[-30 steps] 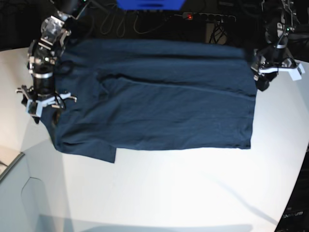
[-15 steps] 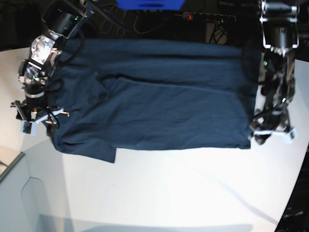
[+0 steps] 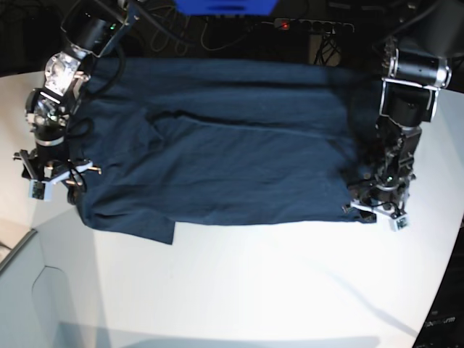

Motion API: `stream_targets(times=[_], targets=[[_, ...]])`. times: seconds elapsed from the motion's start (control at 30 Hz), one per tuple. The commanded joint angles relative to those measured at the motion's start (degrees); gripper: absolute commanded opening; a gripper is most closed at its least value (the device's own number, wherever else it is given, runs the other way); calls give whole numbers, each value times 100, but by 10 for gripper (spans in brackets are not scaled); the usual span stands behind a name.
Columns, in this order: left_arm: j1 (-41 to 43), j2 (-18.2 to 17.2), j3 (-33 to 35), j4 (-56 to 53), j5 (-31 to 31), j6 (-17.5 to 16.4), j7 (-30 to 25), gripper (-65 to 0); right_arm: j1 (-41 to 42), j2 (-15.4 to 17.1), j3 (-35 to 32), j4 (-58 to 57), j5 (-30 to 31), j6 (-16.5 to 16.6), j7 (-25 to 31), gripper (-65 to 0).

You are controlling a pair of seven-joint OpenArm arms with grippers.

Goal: Layout the t-shirt on the table in an organized manner, then fold the t-shirt properly
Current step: 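Move both grippers to the shirt's hem edge and grasp it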

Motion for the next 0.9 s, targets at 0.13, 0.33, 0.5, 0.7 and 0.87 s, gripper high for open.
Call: stream_targets(times=[0.13,0.33,0.5,0.7,0.87], targets=[[-105,-56,283,-18,-10,-24,-287,-333,126,43,-15,93,65,35,171,-297],[-34,-56,239,-220,-10,-24,-295,-463,592,306,-24,-865,65,35,171,-295],[-34,-65,248,-246,-10,-24,-304,-614,1093,746,-33,-1973,56,35,171,-294],[-26,-65,248,-246,-10,-33,-304,-628,1674,1326,-33,-3406,56,35,171,-294],[-26,-65,248,-246,-10,-33,-304,-628,2069,1660,-33,-4346,56,35,171,-294]])
